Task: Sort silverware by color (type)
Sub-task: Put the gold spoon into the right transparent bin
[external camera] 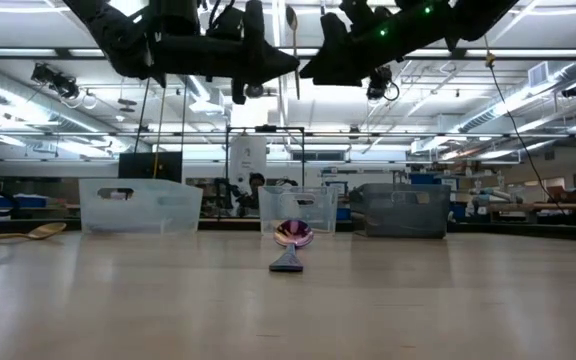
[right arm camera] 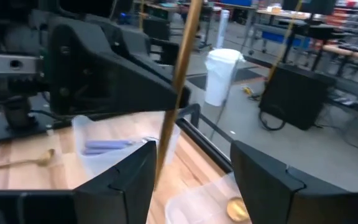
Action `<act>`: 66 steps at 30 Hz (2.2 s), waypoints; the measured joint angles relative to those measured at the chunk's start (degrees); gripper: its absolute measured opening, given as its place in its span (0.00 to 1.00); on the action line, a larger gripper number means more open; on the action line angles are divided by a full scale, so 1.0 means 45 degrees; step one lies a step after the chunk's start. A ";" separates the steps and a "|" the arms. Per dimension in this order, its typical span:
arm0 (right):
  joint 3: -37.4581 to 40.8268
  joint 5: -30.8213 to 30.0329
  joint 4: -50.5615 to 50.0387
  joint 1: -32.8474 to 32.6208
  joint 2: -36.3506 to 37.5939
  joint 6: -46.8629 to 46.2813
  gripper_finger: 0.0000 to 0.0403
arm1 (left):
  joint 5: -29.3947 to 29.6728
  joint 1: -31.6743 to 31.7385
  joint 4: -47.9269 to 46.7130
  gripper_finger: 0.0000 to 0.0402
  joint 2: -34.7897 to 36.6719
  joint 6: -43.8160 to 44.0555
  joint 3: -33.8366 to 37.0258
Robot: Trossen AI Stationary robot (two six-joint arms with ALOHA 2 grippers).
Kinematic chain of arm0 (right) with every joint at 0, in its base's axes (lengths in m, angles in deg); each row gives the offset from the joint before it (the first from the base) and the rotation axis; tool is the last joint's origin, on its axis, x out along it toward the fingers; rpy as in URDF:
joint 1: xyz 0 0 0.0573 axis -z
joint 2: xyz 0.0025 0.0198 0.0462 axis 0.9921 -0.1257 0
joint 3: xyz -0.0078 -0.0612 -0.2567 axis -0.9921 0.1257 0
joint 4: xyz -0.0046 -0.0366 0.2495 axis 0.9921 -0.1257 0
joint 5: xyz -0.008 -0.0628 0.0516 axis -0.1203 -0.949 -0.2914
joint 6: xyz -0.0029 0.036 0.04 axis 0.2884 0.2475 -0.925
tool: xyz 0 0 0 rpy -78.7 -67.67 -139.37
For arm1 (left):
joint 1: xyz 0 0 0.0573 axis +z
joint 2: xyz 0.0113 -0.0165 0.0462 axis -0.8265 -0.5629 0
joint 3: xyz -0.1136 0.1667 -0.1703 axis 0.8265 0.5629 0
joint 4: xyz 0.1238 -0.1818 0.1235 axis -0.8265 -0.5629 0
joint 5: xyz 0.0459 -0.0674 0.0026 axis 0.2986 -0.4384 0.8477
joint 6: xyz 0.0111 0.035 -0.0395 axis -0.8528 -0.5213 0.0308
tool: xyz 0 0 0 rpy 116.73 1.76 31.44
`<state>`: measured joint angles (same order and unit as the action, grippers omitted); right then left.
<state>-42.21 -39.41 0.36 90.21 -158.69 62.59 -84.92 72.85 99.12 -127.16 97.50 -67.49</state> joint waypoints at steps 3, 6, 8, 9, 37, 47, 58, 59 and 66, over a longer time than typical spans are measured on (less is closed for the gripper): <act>0.0000 0.0639 0.0132 0.0199 -0.0027 -0.0022 0.53 | 0.0030 0.0000 0.0965 0.06 -0.0358 -0.0005 -0.0005; 0.0000 0.0728 0.0260 0.0235 -0.0030 0.0012 0.52 | 0.0252 0.0002 0.1204 0.06 -0.0607 -0.0056 -0.0005; 0.0000 0.0746 0.0448 0.0231 -0.0030 0.0164 0.51 | 0.0280 0.0022 0.1383 0.06 -0.0691 -0.0030 0.0000; 0.0000 0.0771 0.0550 0.0238 -0.0030 0.0249 0.51 | 0.0278 0.0019 0.1516 0.06 -0.0726 -0.0005 0.0000; -0.0005 0.2787 0.1282 0.0643 -0.0030 0.0684 0.06 | 0.0314 -0.0777 0.2689 0.06 -0.0842 -0.0719 0.0005; 0.0000 0.2733 0.1152 0.0638 -0.0040 0.0449 0.07 | 0.0258 -0.0806 0.2072 0.18 -0.0740 -0.0595 -0.0015; 0.0005 0.2724 0.0629 0.0793 -0.0041 0.0098 0.08 | 0.0891 -0.0844 -0.0562 0.38 0.0214 -0.1192 -0.0010; 0.0000 0.2724 0.0566 0.0827 -0.0036 0.0053 0.08 | 0.1135 -0.0877 -0.0856 0.38 0.0381 -0.1315 -0.0014; 0.0000 0.2724 -0.0016 0.1211 -0.0035 -0.0459 0.08 | 0.3863 -0.1374 -0.3546 0.38 0.1211 -0.2290 0.0000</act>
<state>-42.21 -27.15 0.29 95.66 -158.85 60.53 -67.54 66.66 83.16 -121.71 87.19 -67.49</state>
